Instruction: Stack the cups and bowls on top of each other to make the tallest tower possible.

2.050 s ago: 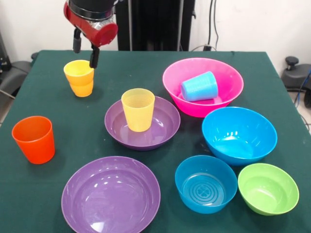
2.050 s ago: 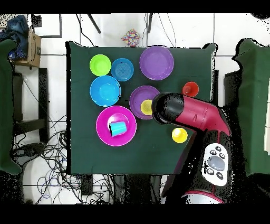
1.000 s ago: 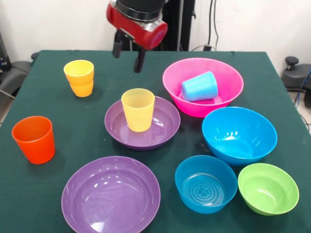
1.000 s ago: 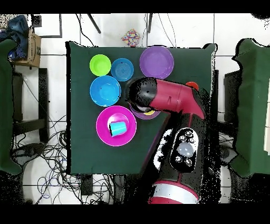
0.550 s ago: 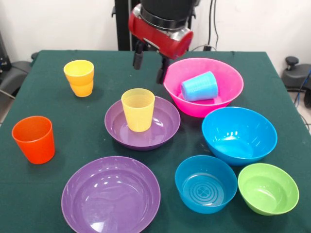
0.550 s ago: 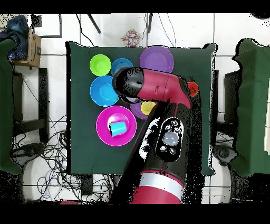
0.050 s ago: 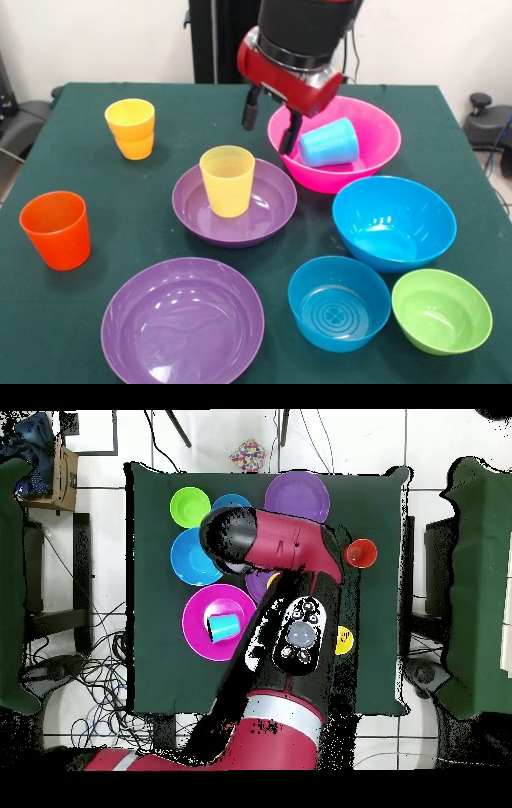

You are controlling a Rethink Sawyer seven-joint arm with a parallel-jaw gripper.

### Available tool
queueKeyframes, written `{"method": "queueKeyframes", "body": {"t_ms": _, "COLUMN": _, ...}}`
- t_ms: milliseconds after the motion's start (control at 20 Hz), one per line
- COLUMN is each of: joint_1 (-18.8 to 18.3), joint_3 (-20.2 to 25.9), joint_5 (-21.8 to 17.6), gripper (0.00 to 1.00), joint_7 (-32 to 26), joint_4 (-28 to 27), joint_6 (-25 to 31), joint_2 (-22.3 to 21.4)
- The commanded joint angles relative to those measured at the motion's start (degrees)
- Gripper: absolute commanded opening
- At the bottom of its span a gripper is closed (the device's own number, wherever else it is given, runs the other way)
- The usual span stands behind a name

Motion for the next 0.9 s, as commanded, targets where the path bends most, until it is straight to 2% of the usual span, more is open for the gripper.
{"method": "queueKeyframes", "body": {"t_ms": 50, "joint_1": 2.09, "joint_3": 2.02, "joint_5": 2.37, "gripper": 1.0, "joint_7": 15.48, "joint_4": -2.42, "joint_6": 2.24, "joint_2": 4.7}}
{"method": "queueKeyframes", "body": {"t_ms": 200, "joint_1": 3.12, "joint_3": 1.01, "joint_5": 3.46, "gripper": 1.0, "joint_7": 16.98, "joint_4": -4.54, "joint_6": 3.65, "joint_2": 5.98}}
{"method": "queueKeyframes", "body": {"t_ms": 550, "joint_1": 4.28, "joint_3": -0.91, "joint_5": 5.41, "gripper": 1.0, "joint_7": 20.93, "joint_4": -12.76, "joint_6": 5.65, "joint_2": 12.7}}
{"method": "queueKeyframes", "body": {"t_ms": 900, "joint_1": 5.29, "joint_3": -3.23, "joint_5": 6.97, "gripper": 1.0, "joint_7": 24.15, "joint_4": -19.5, "joint_6": 9.63, "joint_2": 16.03}}
